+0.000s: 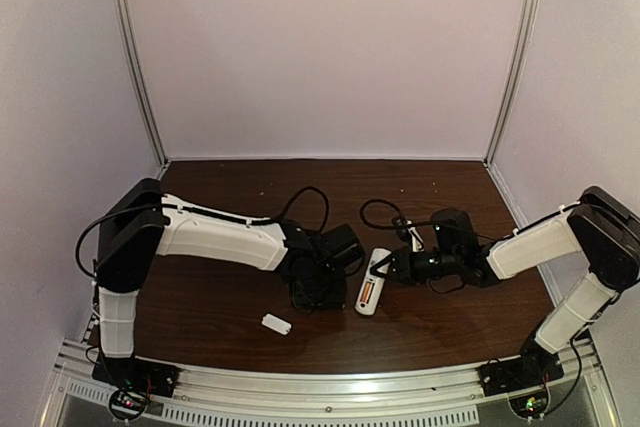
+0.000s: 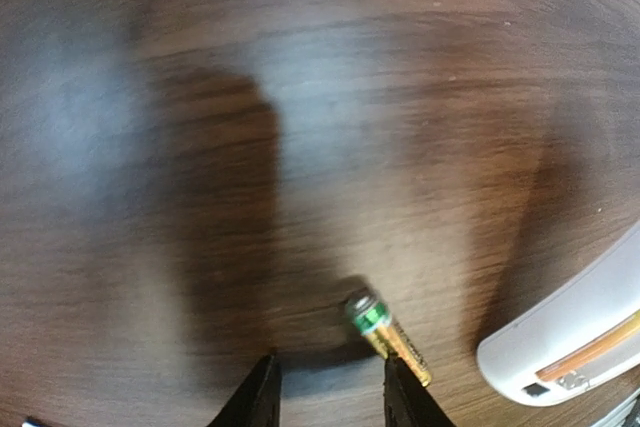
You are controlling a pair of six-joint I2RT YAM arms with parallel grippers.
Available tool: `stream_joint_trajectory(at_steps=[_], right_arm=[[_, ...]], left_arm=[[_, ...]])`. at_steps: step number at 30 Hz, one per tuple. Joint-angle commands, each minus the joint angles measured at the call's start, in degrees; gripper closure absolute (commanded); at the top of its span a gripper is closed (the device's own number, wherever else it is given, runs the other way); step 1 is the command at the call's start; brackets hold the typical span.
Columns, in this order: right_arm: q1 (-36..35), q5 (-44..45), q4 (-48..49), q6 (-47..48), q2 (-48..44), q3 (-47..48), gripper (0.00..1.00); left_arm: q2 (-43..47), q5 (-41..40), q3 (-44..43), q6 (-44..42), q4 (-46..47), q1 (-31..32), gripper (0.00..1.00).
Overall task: Load the batteries into the remote control
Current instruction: Move the battery to the center of the board.
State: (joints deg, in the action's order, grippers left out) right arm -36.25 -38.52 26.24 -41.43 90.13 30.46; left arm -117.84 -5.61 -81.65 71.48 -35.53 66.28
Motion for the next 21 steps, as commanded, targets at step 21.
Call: stream_joint_trajectory(at_steps=[21], right_arm=[[5.05,5.92,-8.35,7.65,-1.66,3.11,1.0]], left_arm=[[-1.9,-4.13,-3.52,-4.44,1.73,0.33,0.55]])
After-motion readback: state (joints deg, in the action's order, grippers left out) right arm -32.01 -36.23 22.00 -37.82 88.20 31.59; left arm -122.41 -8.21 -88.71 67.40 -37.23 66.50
